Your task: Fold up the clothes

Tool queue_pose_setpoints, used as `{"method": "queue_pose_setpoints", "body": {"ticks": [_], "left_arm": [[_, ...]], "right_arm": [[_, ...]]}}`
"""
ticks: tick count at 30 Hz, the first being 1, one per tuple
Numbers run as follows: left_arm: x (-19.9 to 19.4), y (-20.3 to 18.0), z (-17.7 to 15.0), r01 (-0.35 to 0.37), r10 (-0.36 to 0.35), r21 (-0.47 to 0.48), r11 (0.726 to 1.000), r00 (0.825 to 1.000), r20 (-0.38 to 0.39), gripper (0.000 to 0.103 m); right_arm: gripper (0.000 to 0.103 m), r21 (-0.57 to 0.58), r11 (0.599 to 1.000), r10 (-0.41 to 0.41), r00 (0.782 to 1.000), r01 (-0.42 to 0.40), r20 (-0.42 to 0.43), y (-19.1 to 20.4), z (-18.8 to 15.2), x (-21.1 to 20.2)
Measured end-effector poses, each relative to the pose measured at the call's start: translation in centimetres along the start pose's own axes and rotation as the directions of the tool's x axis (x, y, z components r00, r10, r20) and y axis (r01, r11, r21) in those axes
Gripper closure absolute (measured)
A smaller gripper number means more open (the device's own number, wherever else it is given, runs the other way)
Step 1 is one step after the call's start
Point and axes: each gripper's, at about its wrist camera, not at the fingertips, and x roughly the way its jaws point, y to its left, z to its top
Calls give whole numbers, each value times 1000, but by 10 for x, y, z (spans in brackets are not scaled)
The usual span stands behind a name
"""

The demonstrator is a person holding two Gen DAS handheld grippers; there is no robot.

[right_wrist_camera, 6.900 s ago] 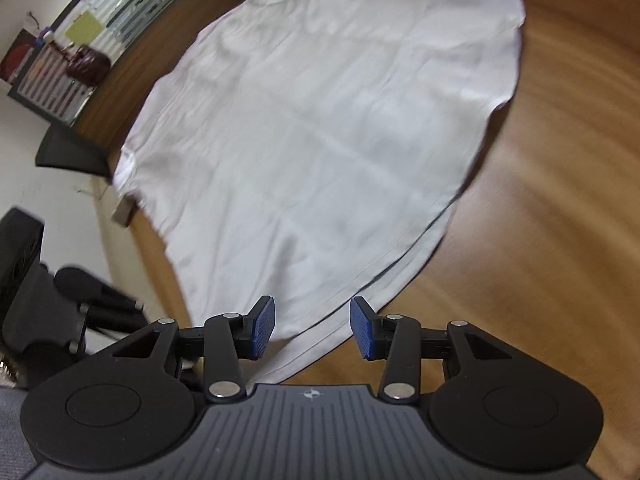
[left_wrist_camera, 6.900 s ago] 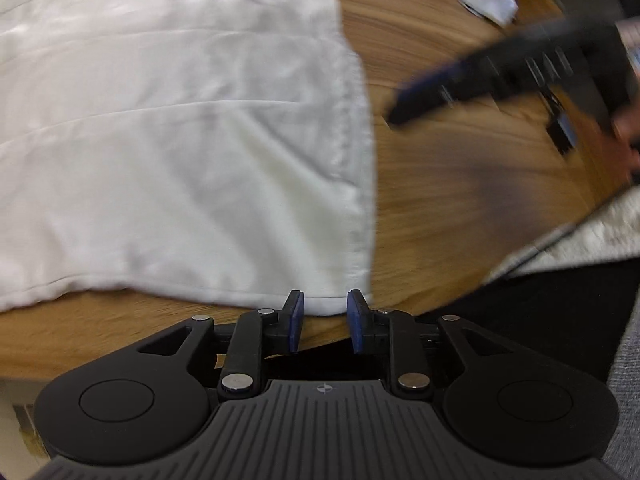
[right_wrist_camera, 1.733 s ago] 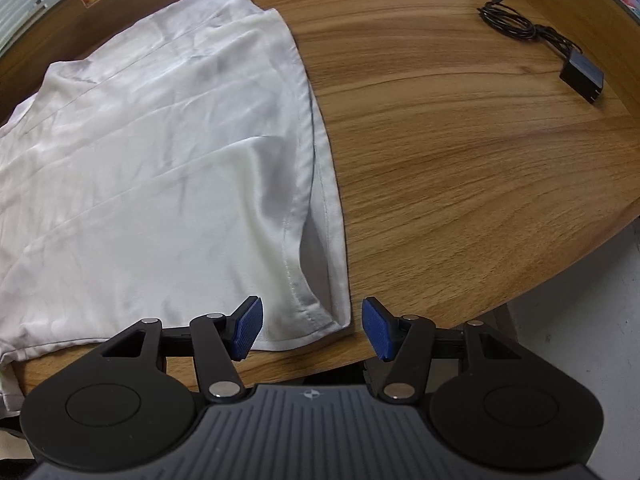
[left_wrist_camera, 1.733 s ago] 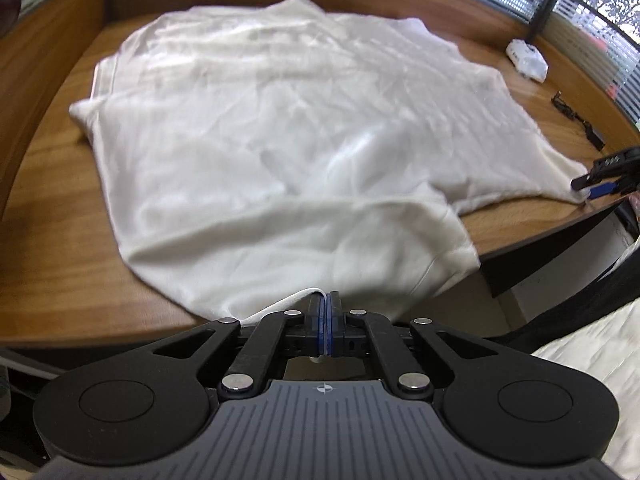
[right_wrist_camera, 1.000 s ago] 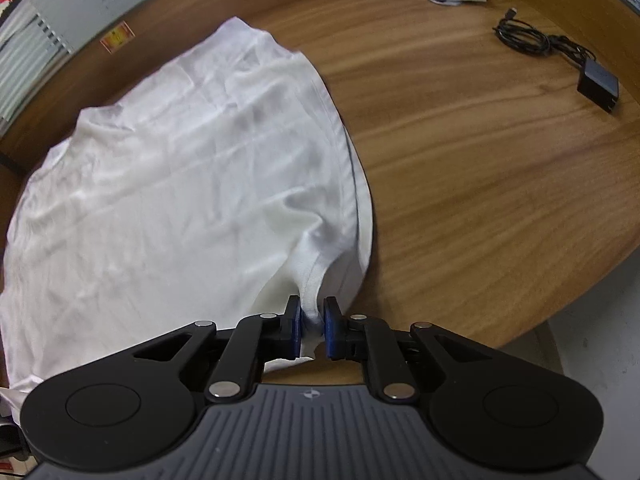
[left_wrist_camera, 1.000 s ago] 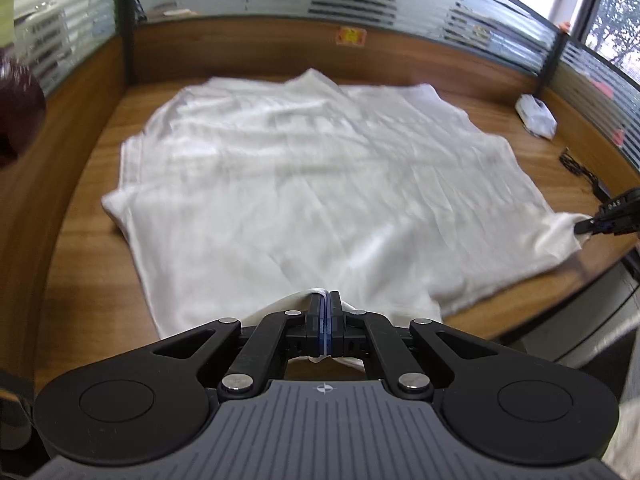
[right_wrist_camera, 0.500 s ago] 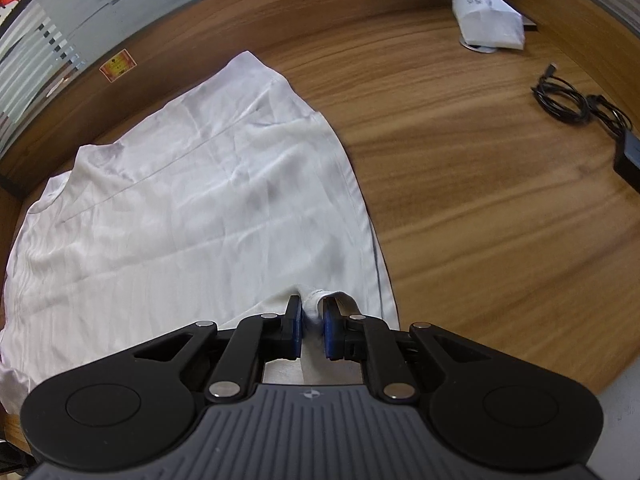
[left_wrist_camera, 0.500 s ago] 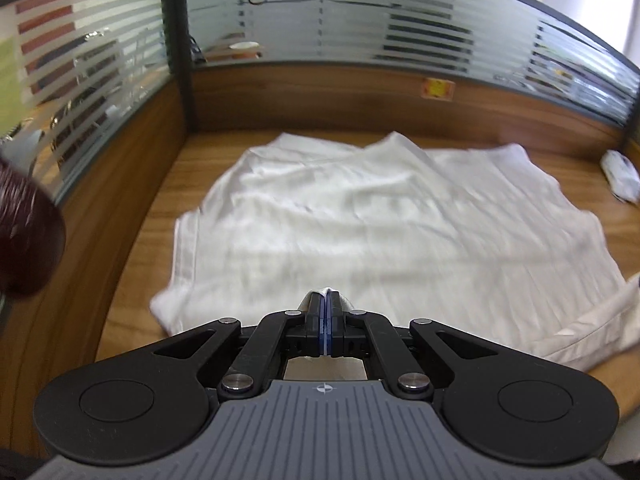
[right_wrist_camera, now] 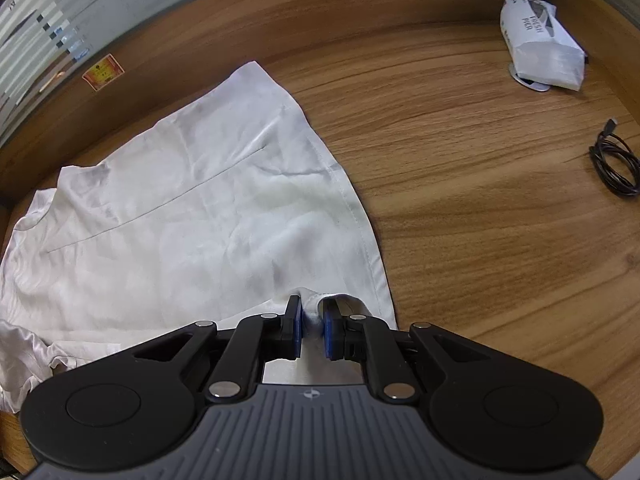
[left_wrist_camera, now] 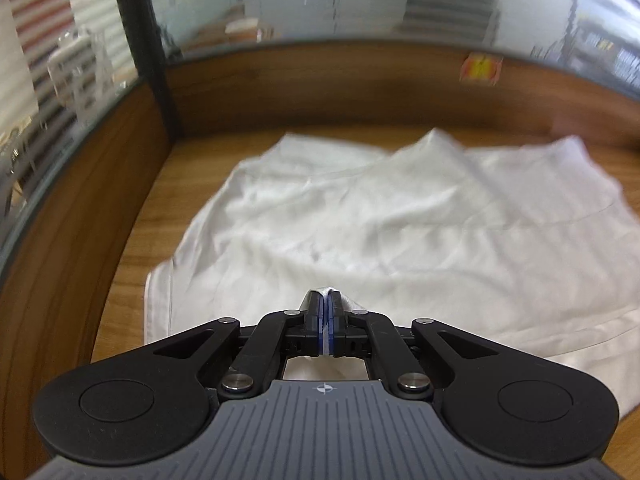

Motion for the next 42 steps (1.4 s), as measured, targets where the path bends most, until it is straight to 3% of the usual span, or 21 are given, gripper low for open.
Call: {"method": "queue_pose_setpoints", "body": {"ticks": [1,3,4,6,8,13,24,26,29,33,36,42], "left_arm": [[2,3,1,-3,3,-11,1000,1000,-4,90],[-1,9,3,-9,8,-36,999,1000,-5,76],[-3,13,3,-8,8,-48,999,1000,1,69],[-9,21,2,-9,10,-72,997,1000,10,65],[-17,30,2,-15,16,-92,996,1000,5,64],[-39,51,-11,-21,19,-103,994,1000,-17,60],[-48,81,-78,93,-93,-4,996,987,-131,60],[-42,82,-86,120,-115,29,992,982,-147,61],[-34,81,-95,140,-127,83,987,981,-149,71],[-24,81,-104,164,-138,150,975,976,-168,101],[-29,80,-104,158,-136,210,965,984,-118,101],[-38,97,-79,75,-76,123,990,997,4,101]], "right_arm": [[85,-3,1000,-2,1000,2,-6,0,3,3],[64,-23,1000,-16,1000,16,-7,2,7,6],[62,-37,999,-24,1000,24,-1,3,7,5],[60,-64,997,-35,999,35,5,6,8,3],[53,-94,995,-37,999,38,11,8,8,-1],[52,-135,991,-9,1000,10,5,14,3,-9],[48,-153,988,6,1000,-7,-9,57,-33,-26],[48,-156,988,-1,1000,0,-6,68,-41,-28],[48,-144,990,4,1000,-4,0,90,-52,-32],[48,-153,988,14,1000,-12,16,113,-64,-36],[48,-159,987,23,999,-19,25,129,-71,-38],[48,-174,984,40,998,-32,39,152,-79,-40]]}}
